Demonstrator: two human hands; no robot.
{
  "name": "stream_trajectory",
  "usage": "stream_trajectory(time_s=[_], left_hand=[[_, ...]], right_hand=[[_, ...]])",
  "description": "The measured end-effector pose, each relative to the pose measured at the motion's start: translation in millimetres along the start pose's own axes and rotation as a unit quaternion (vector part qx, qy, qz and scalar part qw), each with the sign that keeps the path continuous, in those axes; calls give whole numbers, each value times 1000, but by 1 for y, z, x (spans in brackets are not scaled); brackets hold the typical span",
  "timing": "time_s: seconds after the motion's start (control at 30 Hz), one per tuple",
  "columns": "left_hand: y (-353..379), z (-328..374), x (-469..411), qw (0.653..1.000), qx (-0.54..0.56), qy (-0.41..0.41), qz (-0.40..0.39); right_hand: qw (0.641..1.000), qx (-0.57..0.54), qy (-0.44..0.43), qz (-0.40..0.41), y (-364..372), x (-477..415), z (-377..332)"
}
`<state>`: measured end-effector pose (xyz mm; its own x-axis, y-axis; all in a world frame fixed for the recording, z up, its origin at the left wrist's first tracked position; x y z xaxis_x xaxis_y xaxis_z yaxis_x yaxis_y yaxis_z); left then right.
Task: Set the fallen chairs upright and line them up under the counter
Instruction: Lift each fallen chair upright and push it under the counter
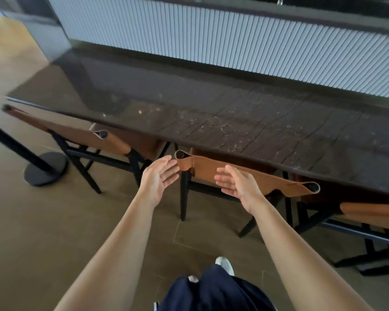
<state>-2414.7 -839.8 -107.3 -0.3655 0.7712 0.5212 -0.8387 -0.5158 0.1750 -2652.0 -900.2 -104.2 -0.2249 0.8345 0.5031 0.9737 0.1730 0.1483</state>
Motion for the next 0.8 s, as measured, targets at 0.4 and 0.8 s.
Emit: stream_trajectory(time_s=[0.4,0.8], left_hand=[[-162,43,27,988,58,51,133],[-262,111,-29,977,44,56,203]], right_hand=[[984,11,61,-165,175,-20,25],[961,13,127,-244,332,-91,28]])
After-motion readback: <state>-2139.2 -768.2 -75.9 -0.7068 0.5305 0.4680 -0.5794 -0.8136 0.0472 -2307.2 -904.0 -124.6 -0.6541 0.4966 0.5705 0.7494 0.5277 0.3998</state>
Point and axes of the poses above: each hand's wrist, its own x-axis away from the middle knuckle, its own y-axis out of the palm, z = x × y, the point moved 9 cm from there along -x, towards the middle knuckle, and after that the axes turned 11 degrees about -x, right-handed, at the moved point
